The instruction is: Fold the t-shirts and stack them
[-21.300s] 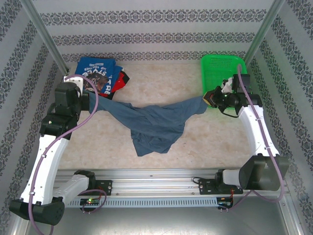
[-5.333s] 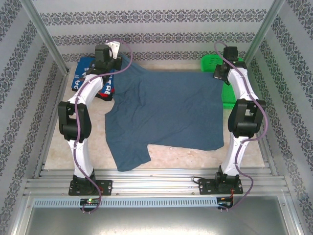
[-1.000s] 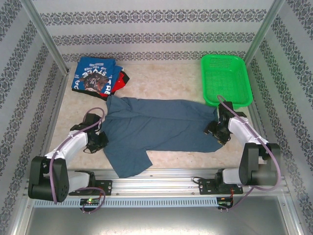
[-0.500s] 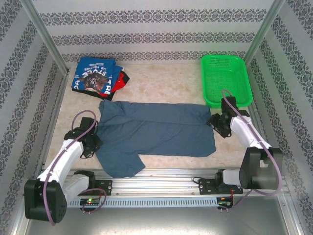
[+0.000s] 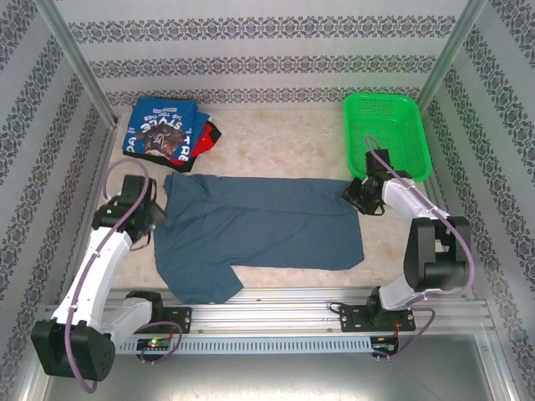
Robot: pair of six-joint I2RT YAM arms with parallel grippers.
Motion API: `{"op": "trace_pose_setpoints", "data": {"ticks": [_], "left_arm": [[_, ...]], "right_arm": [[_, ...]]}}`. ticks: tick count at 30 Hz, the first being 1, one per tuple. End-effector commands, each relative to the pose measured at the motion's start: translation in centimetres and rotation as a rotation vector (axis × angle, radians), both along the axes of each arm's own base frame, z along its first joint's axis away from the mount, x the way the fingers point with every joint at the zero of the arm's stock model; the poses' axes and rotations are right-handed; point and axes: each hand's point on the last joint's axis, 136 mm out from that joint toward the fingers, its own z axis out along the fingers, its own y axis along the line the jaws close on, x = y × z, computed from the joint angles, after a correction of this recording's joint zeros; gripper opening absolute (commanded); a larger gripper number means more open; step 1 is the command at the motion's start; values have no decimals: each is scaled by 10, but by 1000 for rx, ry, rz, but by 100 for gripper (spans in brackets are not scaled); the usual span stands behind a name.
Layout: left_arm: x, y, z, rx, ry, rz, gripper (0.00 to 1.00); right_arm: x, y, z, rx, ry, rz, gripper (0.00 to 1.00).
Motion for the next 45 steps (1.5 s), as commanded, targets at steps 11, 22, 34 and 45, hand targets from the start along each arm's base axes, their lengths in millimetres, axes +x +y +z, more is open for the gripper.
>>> {"op": "trace_pose_setpoints", "data": {"ticks": [11,22,34,45], "left_arm": [[171,-121,-17,-125,-182,-533,68],[181,-96,-101,-119,-71,-495,67],[154,-52,-160,-67,136,-381,66],[153,-51,-158,-106,119,-382,67]], "right_arm": [[3,-9,-31,-51,89,-37,37],[8,-22,-47,-92,120,-79,27],[6,-36,-29,-157,93,-117,11],[-11,-42,-43,-200,146,-129,32]]}}
